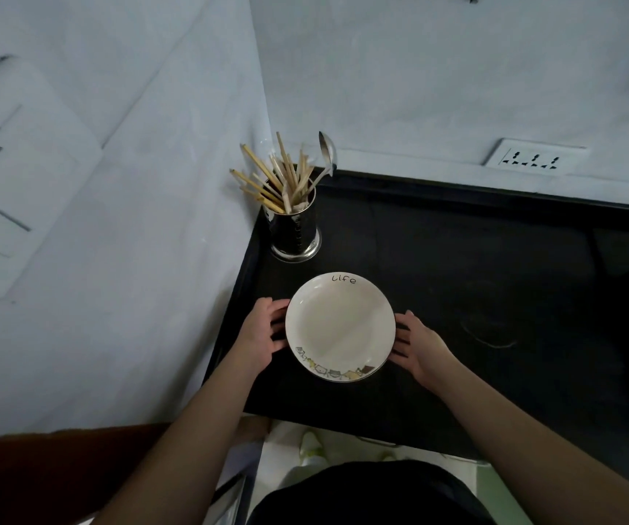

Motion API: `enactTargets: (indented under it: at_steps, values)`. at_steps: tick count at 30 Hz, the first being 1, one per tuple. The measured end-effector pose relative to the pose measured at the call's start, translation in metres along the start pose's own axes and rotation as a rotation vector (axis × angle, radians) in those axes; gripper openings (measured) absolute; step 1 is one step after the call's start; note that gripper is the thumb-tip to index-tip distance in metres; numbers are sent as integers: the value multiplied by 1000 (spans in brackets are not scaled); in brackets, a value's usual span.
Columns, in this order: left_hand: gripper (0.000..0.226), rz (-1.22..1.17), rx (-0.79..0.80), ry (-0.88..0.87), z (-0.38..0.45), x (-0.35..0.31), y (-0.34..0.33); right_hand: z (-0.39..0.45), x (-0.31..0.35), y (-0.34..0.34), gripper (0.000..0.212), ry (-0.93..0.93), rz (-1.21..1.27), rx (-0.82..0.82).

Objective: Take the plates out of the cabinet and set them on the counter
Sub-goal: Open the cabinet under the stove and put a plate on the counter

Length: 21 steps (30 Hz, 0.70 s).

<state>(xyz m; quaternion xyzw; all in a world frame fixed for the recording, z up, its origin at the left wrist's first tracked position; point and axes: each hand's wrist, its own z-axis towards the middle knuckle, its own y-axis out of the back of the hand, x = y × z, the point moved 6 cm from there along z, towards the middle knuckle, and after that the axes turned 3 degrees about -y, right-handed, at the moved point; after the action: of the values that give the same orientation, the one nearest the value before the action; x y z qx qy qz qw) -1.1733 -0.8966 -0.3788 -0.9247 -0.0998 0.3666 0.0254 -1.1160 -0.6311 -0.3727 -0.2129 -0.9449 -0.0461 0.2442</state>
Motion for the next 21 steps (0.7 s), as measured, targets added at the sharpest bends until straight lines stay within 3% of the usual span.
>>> enactTargets:
  at_steps: [13, 17, 21]
  values:
    - [37, 27, -10, -41, 8, -2, -4, -1, 5, -3, 44, 38, 22, 24]
    - [37, 34, -107, -67, 6, 0, 3, -4, 1, 6, 45, 59, 63, -37]
    - [41, 8, -56, -57, -7, 14, 4, -10, -13, 14, 41, 99, 103, -65]
